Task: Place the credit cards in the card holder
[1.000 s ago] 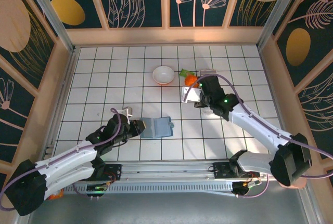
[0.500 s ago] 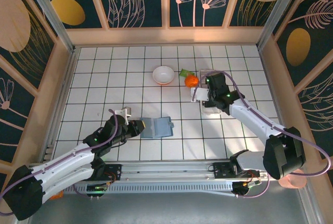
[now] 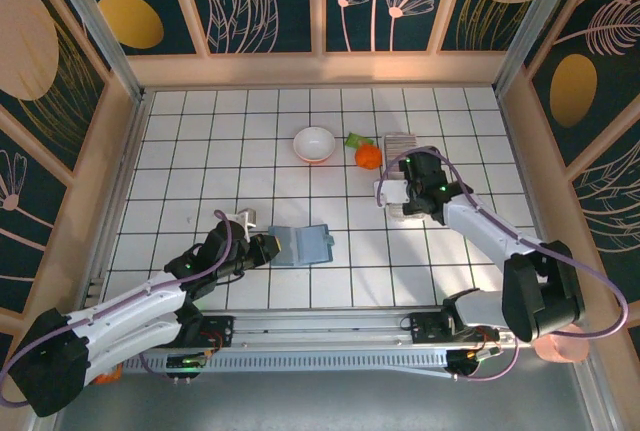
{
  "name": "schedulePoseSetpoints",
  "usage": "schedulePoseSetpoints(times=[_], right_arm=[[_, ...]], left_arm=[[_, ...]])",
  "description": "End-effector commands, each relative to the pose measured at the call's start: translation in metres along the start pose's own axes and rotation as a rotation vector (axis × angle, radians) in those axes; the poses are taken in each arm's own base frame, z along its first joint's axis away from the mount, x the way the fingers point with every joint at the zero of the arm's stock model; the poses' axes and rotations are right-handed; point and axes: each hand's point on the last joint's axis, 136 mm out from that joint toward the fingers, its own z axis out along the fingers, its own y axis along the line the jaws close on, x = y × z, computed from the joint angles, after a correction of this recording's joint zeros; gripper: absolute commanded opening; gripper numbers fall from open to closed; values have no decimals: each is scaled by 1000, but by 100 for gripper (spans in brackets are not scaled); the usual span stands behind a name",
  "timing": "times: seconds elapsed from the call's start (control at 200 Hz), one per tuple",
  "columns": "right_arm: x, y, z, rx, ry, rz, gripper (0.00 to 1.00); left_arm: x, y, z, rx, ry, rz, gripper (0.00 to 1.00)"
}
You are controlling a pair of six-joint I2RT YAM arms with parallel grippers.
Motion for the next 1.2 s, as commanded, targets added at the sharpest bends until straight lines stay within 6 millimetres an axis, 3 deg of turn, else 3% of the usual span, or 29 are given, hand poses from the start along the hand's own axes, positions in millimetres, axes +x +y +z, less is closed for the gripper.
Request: schedulePoseSetpoints(times=[0.0, 0.43, 1.196], right_arm=[[-5, -6, 7, 30, -29, -23, 84], [-10, -10, 21, 29, -35, -48, 84], [-12, 3, 34, -5, -25, -97, 88]], left_arm=[[2, 1, 0, 6, 6, 11, 13], [2, 16, 3, -73, 5, 15, 10], [3, 15, 3, -69, 9, 6, 9]])
